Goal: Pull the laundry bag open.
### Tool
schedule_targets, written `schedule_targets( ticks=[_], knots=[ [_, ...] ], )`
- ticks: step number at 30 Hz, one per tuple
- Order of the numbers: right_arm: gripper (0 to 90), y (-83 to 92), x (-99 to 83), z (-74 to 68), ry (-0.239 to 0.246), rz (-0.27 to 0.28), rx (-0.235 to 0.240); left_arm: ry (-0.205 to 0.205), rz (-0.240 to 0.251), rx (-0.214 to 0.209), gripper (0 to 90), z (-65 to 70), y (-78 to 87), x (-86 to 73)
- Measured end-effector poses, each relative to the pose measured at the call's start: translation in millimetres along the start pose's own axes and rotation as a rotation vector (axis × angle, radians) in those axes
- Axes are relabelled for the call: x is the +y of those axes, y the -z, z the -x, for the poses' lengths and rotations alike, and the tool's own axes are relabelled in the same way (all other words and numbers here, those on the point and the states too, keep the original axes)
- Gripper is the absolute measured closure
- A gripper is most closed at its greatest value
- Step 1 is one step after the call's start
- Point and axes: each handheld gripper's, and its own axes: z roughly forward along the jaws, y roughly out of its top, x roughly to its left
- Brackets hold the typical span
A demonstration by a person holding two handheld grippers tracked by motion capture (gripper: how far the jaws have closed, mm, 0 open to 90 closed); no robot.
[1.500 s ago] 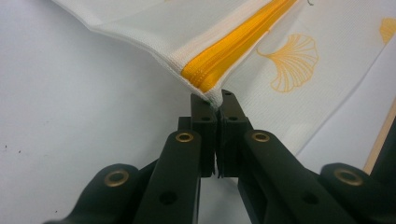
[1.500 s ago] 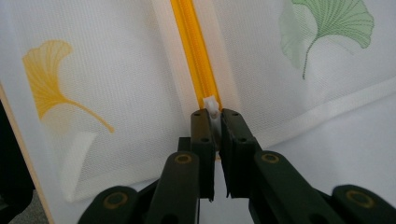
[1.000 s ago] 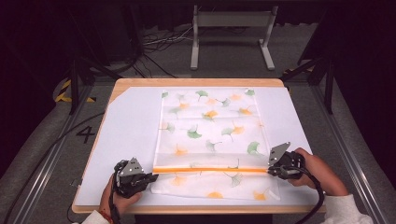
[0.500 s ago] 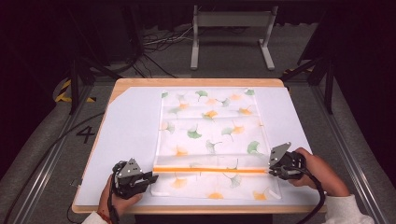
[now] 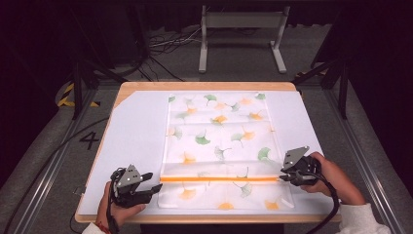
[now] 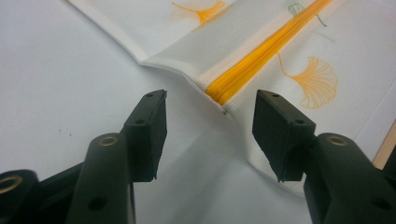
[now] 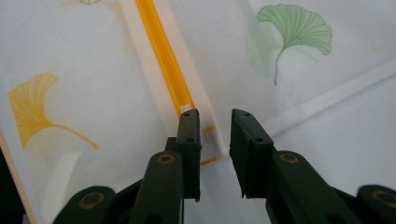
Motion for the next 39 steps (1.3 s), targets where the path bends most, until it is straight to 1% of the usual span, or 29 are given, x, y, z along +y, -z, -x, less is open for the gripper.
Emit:
schedule_targets(
  ticks=[2,3,4,6,7,8,9,10,11,12,13,14,15,17,18,20,22,23,24,25,26,27,28,29,30,32,34,37,39],
  knots=[
    [70.8,1.1,-1.2,1.6,-0.016,0.019,-0.014,-0.01,0.002,0.017,42.3,-0.7,0.2,0.7],
    [69.9,1.3,-1.5,2.5,-0.026,0.03,-0.029,-0.013,0.0,0.029,38.1,-0.8,0.3,1.2],
    [69.8,1.3,-1.9,3.3,-0.04,0.038,-0.034,-0.012,-0.003,0.033,36.5,-0.7,0.1,1.5],
    [65.9,1.1,-3.0,3.9,-0.035,0.045,-0.044,-0.025,0.004,0.045,33.9,-1.7,0.4,2.8],
    [64.0,0.9,-3.6,4.6,-0.046,0.056,-0.058,-0.027,0.007,0.052,32.7,-2.1,0.6,3.4],
    [62.7,0.8,-4.0,5.1,-0.059,0.064,-0.063,-0.031,0.011,0.054,31.3,-2.9,1.0,4.0],
    [60.3,1.1,-4.5,5.6,-0.059,0.071,-0.077,-0.029,0.018,0.052,30.1,-3.4,1.2,4.6],
    [57.7,1.6,-5.0,5.8,-0.063,0.078,-0.09,-0.036,0.019,0.066,29.1,-4.3,2.0,5.6],
    [55.9,2.3,-5.6,5.9,-0.07,0.089,-0.097,-0.035,0.023,0.069,28.3,-5.2,2.3,6.4],
    [54.7,3.0,-6.7,6.1,-0.069,0.103,-0.102,-0.041,0.029,0.071,27.3,-6.8,3.0,7.1],
    [52.8,3.9,-7.6,6.0,-0.076,0.114,-0.12,-0.043,0.038,0.069,26.4,-8.3,3.6,7.7],
    [50.3,4.6,-9.2,6.4,-0.081,0.129,-0.124,-0.041,0.043,0.071,26.3,-9.7,4.3,8.1],
    [48.2,5.6,-10.6,6.2,-0.099,0.141,-0.136,-0.045,0.045,0.076,25.5,-11.4,4.8,8.8],
    [46.7,7.2,-14.6,6.8,-0.12,0.168,-0.145,-0.057,0.054,0.079,23.9,-14.9,5.6,9.6],
    [45.5,7.8,-16.9,6.7,-0.127,0.186,-0.157,-0.057,0.054,0.079,23.0,-14.9,5.6,9.6],
    [42.2,8.8,-22.6,7.8,-0.159,0.222,-0.162,-0.053,0.066,0.082,21.6,-19.7,6.8,10.2],
    [41.0,8.6,-27.0,8.0,-0.174,0.233,-0.17,-0.05,0.083,0.088,20.9,-24.8,9.0,10.6],
    [41.0,8.6,-27.0,8.0,-0.174,0.233,-0.17,-0.05,0.083,0.088,20.3,-24.8,9.0,10.6],
    [39.6,8.3,-29.5,7.5,-0.182,0.242,-0.182,-0.05,0.086,0.098,20.3,-27.1,10.2,10.5],
    [38.1,7.8,-33.2,7.4,-0.203,0.259,-0.184,-0.046,0.091,0.098,19.7,-28.5,10.7,10.2],
    [36.5,7.3,-35.6,7.6,-0.21,0.267,-0.184,-0.046,0.096,0.105,19.5,-30.3,11.0,9.8],
    [31.9,6.7,-38.4,6.9,-0.224,0.282,-0.206,-0.045,0.101,0.113,18.9,-31.3,11.3,9.4],
    [31.3,6.3,-40.6,6.0,-0.239,0.291,-0.218,-0.044,0.106,0.11,18.5,-32.7,11.8,9.1],
    [29.6,5.8,-42.5,5.0,-0.248,0.3,-0.219,-0.046,0.108,0.105,18.3,-34.2,12.1,8.9],
    [27.0,5.3,-44.4,4.2,-0.249,0.314,-0.232,-0.047,0.11,0.106,18.2,-35.1,12.3,8.7],
    [24.9,3.7,-48.0,2.9,-0.269,0.33,-0.246,-0.047,0.119,0.106,17.5,-37.5,12.4,7.6],
    [22.6,1.1,-51.2,1.1,-0.277,0.348,-0.269,-0.049,0.121,0.109,17.1,-39.4,11.9,6.4],
    [19.8,-4.0,-56.7,0.1,-0.308,0.383,-0.291,-0.043,0.134,0.108,16.4,-42.2,11.3,3.3],
    [19.0,-5.4,-60.0,0.3,-0.33,0.413,-0.296,-0.035,0.143,0.1,15.9,-43.7,11.4,1.1]
  ],
)
